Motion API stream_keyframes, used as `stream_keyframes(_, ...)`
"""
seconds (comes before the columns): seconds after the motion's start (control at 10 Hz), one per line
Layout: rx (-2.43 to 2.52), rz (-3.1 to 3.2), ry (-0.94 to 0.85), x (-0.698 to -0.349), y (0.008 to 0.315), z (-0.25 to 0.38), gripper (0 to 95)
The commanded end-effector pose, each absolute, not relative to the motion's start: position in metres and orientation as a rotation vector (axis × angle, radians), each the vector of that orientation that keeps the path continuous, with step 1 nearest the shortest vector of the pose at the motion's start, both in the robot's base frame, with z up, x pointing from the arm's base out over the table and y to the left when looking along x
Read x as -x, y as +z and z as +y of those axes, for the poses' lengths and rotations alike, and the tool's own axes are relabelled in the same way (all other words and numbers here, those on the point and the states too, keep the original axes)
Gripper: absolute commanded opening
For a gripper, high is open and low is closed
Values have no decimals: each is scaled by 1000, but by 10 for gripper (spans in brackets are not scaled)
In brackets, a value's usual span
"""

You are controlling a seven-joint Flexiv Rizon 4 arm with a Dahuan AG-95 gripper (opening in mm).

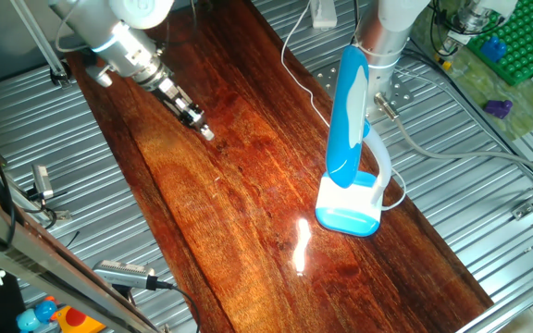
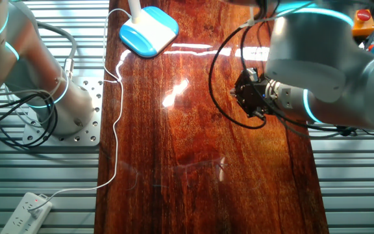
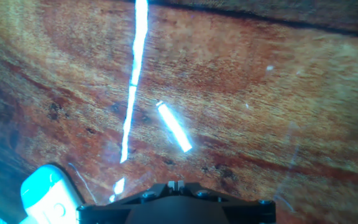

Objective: Turn off the desk lamp by pressing the button

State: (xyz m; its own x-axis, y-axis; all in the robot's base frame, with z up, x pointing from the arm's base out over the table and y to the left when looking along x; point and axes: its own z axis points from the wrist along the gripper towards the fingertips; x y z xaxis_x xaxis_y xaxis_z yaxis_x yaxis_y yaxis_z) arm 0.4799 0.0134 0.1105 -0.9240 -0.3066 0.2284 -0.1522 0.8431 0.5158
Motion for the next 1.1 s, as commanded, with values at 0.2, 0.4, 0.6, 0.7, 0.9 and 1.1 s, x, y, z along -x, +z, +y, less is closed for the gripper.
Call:
stream_keyframes(0.2,-263,-2732,-682,-453,118,54,0)
stream_keyframes(0.4,-228,-2733,-682,-441,115,75,0)
stream_keyframes(0.6,-221,-2722,-689,-436,107,96,0)
stream_keyframes(0.7,-206,-2706,-696,-436,103,103,0)
stream_keyframes(0.9,-168,-2648,-708,-435,95,118,0)
stream_keyframes(1.1,-109,-2625,-731,-430,86,134,0)
